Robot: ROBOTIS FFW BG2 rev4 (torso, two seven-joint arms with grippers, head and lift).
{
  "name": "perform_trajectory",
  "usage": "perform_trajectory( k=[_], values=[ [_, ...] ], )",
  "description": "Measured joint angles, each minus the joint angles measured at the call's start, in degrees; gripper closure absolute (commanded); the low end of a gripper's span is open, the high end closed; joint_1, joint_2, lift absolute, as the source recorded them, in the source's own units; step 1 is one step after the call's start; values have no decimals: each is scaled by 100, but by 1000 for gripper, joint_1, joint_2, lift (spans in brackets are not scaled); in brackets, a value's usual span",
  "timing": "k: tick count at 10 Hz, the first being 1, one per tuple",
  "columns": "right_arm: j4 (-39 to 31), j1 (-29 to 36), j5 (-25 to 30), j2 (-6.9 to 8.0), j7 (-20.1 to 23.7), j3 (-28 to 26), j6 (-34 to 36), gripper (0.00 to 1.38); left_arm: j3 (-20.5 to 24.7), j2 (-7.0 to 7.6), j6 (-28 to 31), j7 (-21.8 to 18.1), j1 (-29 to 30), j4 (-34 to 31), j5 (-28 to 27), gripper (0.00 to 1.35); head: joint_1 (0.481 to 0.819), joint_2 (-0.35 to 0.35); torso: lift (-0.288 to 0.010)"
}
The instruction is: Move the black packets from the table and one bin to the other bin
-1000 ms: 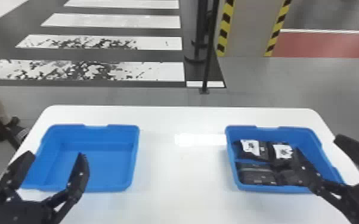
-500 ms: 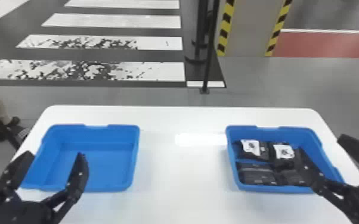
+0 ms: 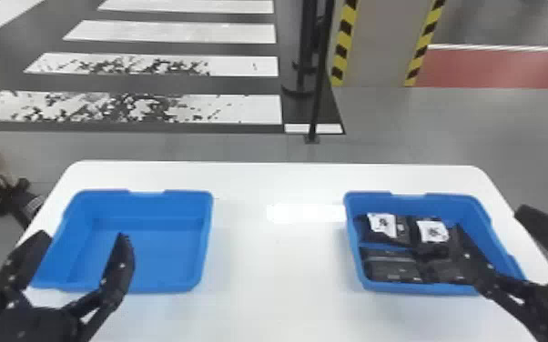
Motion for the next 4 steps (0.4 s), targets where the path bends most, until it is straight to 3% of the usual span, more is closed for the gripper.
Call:
perform_trajectory(
  k=[4],
  values=[
    [14,-22,-18,4,-1,8,-6,163,-12,0,21,0,-16,2,0,114,695,-29,-110]
  ],
)
